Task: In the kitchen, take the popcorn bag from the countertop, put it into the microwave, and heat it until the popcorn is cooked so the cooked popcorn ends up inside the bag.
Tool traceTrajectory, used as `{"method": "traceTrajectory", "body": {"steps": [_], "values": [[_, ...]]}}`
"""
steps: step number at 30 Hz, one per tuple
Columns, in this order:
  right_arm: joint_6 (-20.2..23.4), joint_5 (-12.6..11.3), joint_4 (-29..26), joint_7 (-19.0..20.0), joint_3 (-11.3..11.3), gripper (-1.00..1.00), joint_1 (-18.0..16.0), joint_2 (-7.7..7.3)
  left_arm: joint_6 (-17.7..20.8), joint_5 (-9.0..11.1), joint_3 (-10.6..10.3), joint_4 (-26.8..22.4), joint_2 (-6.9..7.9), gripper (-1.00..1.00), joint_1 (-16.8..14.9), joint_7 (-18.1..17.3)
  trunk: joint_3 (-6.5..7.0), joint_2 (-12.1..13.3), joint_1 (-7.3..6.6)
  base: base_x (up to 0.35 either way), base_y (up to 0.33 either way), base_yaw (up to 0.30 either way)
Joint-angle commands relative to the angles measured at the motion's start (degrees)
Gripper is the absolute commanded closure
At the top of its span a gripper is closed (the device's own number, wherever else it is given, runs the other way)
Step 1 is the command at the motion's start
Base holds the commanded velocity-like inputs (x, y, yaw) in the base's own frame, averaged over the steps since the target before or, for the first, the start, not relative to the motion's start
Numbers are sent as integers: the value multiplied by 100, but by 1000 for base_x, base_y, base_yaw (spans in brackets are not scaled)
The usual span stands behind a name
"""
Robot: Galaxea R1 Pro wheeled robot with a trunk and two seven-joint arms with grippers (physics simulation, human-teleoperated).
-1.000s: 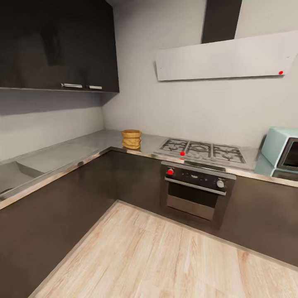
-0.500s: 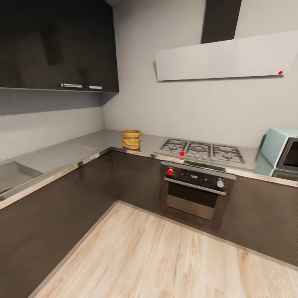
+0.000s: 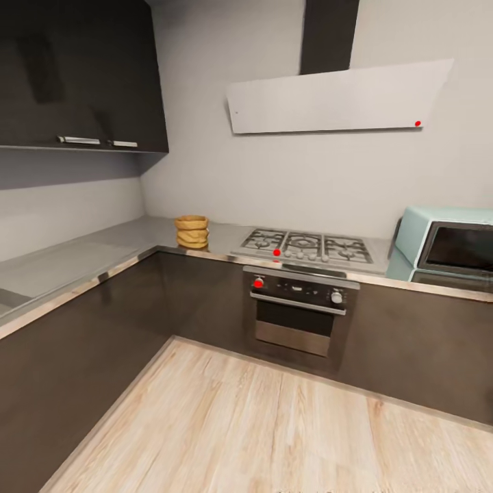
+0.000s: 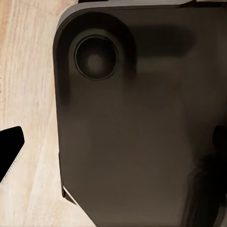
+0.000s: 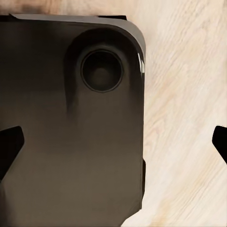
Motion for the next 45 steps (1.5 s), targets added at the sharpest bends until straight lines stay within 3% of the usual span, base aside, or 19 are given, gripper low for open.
{"method": "traceTrajectory", "body": {"steps": [1, 6, 31, 37, 45], "values": [[-17, -8, 1, 2, -3, -100, -2, -2, -2, 20, 10, -3, -1, -100, 0, 2, -5, -3, 0, 0, 0, -270], [-21, -26, 1, -5, -3, -100, -2, -9, -2, 120, 10, -4, -1, -100, 0, 6, -5, -3, 0, 0, 0, -279], [-26, -51, 10, -6, -9, -100, -2, -7, -2, 123, 10, -4, -27, -100, 0, 6, -5, -3, 0, 0, 0, -282], [-40, -115, 13, -6, -287, -100, -2, -9, -2, 123, 10, -4, -27, -100, 0, 6, -5, -3, 0, 0, 0, -283], [-163, -131, 19, -6, -327, -100, -2, -9, -2, 123, 10, -4, -36, -100, 0, 6, -5, -3, 0, 0, 0, -283]]}}
